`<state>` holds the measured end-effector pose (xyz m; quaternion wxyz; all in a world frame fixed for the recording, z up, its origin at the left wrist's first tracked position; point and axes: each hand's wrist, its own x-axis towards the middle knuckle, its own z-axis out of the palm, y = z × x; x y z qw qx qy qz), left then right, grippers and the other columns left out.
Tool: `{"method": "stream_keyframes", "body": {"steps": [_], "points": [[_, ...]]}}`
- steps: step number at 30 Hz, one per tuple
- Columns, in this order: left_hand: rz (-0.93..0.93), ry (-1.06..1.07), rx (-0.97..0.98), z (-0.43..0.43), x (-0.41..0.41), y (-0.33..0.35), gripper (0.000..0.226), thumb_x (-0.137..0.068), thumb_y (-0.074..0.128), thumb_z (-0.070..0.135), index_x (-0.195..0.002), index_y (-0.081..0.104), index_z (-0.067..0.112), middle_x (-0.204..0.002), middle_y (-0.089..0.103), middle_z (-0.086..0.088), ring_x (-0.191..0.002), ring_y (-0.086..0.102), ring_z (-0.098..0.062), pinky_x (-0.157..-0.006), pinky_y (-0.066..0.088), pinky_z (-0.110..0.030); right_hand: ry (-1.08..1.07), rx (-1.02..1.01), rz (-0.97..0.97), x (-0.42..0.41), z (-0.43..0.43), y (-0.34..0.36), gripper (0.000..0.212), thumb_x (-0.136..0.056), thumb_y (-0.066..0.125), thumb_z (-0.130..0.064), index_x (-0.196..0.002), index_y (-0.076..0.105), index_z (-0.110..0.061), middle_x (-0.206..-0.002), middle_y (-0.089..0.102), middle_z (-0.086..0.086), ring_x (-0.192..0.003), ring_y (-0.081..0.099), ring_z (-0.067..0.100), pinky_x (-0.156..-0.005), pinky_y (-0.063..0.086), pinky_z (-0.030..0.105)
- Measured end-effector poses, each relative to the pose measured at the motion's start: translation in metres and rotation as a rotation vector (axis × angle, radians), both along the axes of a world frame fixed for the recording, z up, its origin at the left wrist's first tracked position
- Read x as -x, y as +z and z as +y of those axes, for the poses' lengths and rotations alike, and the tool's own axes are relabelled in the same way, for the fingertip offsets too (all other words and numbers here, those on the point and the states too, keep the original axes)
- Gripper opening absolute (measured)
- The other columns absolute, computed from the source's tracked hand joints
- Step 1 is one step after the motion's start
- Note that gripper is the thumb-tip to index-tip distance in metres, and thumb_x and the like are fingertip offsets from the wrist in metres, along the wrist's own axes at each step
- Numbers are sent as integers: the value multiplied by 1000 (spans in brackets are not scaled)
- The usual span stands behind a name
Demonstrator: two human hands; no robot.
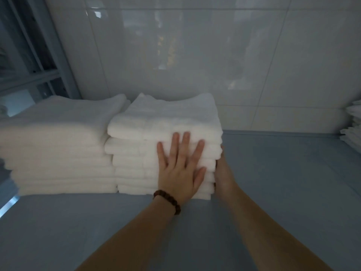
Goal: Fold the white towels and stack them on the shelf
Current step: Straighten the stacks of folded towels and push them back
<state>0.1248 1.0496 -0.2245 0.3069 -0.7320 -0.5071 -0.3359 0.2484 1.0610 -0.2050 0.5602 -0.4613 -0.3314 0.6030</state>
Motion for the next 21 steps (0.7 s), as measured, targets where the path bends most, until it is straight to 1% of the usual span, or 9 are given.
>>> {"method": "stream_keyframes", "body": {"steps": [2,5,9,11,13,15,16,19,21], "points": [[32,-1,15,-4,2,-11,62,-93,37,46,-148,19,24,-156,8,-13,-143,9,-37,-109,5,-66,-62,-4,-31,7,-5,-1,47,-97,32,-51,-117,60,-20,-95,73,-3,-92,67,10,-96,48,28],[3,12,17,0,5,-12,61,-94,34,45,-149,19,24,-156,8,-13,-143,9,-37,-110,4,-65,-67,18,-105,13,-11,-3,50,-94,32,-57,-122,59,-25,-122,64,2,-111,60,17,-107,40,38],[19,-16,41,-8,5,-9,62,-94,34,45,-149,16,23,-157,4,-12,-144,6,-35,-110,4,-65,-41,100,-215,7,-14,0,52,-94,33,-57,-115,62,-19,-122,62,10,-112,59,25,-105,43,43],[-53,18,27,-9,14,3,61,-95,28,45,-149,14,21,-157,5,-12,-144,6,-35,-110,3,-66,10,-19,-136,0,-6,13,57,-97,23,-53,-115,62,-15,-119,63,12,-106,62,22,-99,47,36],[-190,127,-17,-5,34,25,61,-95,25,44,-150,13,20,-156,8,-12,-144,6,-35,-110,-1,-64,31,-119,-6,-8,10,32,63,-98,14,-53,-134,47,-13,-130,57,8,-114,58,16,-101,44,30],[-282,223,-43,3,62,48,60,-96,24,43,-149,14,19,-156,12,-11,-144,5,-34,-111,-4,-62,50,-128,39,-11,25,58,66,-94,11,-60,-147,27,-23,-150,36,0,-134,40,18,-114,29,38],[-295,257,-35,7,76,57,58,-96,23,43,-149,15,20,-156,15,-9,-144,6,-33,-112,-5,-60,61,-119,42,-9,31,69,65,-93,11,-63,-145,30,-28,-148,38,-4,-133,42,18,-113,29,40],[-273,313,55,14,101,69,56,-97,19,45,-144,32,17,-144,41,-10,-138,27,-32,-114,0,-56,48,-80,-5,1,46,91,59,-93,19,-63,-109,61,-25,-113,65,-1,-96,63,18,-91,47,29],[-248,331,97,15,103,67,56,-97,19,45,-132,47,12,-117,59,-12,-115,48,-33,-113,14,-54,-6,-43,-98,9,57,96,58,-94,29,-59,-116,59,-14,-122,62,8,-99,59,20,-91,44,25]]}}
